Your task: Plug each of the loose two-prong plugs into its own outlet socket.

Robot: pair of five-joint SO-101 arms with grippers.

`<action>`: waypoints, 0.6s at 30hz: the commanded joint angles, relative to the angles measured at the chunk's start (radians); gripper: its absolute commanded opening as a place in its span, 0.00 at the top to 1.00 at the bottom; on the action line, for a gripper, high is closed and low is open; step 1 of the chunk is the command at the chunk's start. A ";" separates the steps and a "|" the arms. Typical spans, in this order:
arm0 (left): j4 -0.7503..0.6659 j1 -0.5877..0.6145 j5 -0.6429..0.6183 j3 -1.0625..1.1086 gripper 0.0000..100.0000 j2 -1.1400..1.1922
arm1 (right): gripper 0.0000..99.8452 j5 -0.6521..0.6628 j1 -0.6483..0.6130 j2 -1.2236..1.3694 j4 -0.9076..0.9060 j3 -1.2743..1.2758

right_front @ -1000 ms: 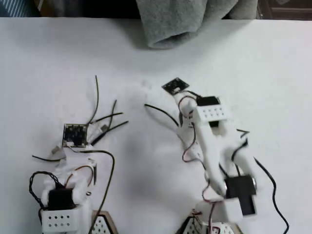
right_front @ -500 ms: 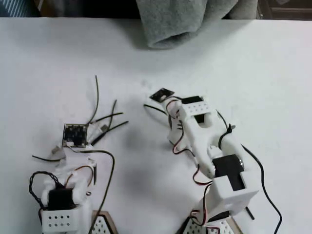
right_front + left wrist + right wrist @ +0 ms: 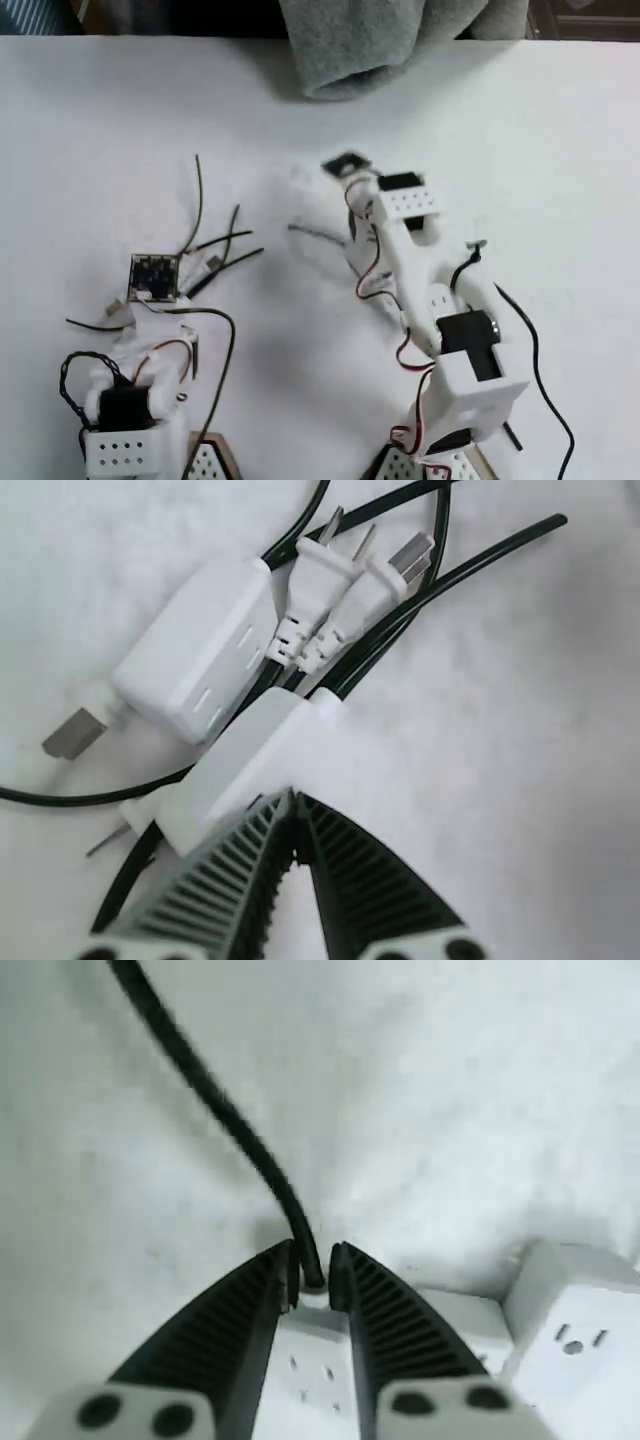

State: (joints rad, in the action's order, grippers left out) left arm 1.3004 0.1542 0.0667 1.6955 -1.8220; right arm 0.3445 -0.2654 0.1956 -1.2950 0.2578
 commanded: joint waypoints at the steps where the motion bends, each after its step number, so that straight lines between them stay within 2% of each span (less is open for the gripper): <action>1: -0.017 -0.004 0.000 -0.002 0.98 0.004 | 0.96 -0.258 0.005 -0.010 -0.019 -0.184; 4: -0.017 -0.004 0.000 -0.002 0.98 0.004 | 0.96 -0.408 -0.010 -0.005 -0.008 -0.276; 8: -0.017 -0.004 0.000 -0.002 0.98 0.004 | 0.96 -0.433 -0.053 0.050 -0.022 -0.368; 11: -0.017 -0.004 0.000 -0.002 0.98 0.004 | 0.93 -0.402 -0.085 0.130 -0.067 -0.419; 16: -0.017 -0.004 0.000 -0.002 0.98 0.004 | 0.75 -0.293 -0.070 0.254 -0.282 -0.499; 18: -0.017 -0.004 0.000 -0.002 0.98 0.004 | 0.73 -0.238 -0.053 0.271 -0.331 -0.509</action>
State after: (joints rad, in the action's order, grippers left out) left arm 1.3004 0.1542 0.0667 1.6955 -1.8220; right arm 0.0222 -0.3406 0.4519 -1.5052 -0.1887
